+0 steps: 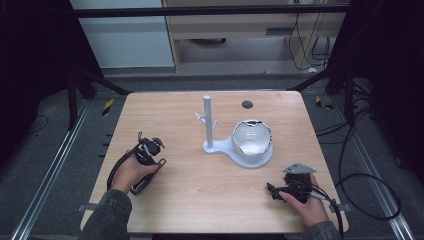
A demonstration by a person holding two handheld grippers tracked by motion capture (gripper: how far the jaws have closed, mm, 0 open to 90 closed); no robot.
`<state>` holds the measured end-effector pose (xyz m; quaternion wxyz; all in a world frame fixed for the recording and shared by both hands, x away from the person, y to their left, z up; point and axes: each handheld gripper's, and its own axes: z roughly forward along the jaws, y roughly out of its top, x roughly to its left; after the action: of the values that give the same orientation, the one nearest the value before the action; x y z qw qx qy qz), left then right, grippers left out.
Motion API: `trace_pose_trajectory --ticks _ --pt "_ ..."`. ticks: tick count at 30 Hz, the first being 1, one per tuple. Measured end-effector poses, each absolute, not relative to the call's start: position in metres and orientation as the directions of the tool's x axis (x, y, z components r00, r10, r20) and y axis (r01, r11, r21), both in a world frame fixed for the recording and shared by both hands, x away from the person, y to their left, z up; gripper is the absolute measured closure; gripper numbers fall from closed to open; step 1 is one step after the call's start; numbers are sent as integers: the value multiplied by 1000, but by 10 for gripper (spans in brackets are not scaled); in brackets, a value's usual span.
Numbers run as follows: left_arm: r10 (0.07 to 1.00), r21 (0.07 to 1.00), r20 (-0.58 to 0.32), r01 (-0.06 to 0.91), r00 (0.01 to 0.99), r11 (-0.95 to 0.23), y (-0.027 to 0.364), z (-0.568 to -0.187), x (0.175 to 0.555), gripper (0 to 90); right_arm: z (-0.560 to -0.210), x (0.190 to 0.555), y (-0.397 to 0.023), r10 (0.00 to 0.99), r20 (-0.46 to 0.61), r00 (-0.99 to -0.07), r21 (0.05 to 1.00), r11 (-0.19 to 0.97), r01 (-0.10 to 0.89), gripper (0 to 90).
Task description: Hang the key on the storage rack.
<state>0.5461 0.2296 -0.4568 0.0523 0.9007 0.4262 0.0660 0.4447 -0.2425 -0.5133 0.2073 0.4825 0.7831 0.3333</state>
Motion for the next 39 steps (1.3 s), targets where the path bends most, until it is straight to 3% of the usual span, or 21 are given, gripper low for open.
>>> trace_pose_trajectory --ticks 14,26,39 --pt "774 139 66 762 630 -632 229 -460 548 722 -513 445 -242 894 -3 -448 722 312 618 5" --pt "764 154 66 750 642 -643 229 -456 545 798 -513 445 -242 894 -3 -449 722 313 617 4" --pt "787 421 46 703 615 -574 251 -430 519 803 -513 445 -242 894 -3 -449 722 312 617 4"
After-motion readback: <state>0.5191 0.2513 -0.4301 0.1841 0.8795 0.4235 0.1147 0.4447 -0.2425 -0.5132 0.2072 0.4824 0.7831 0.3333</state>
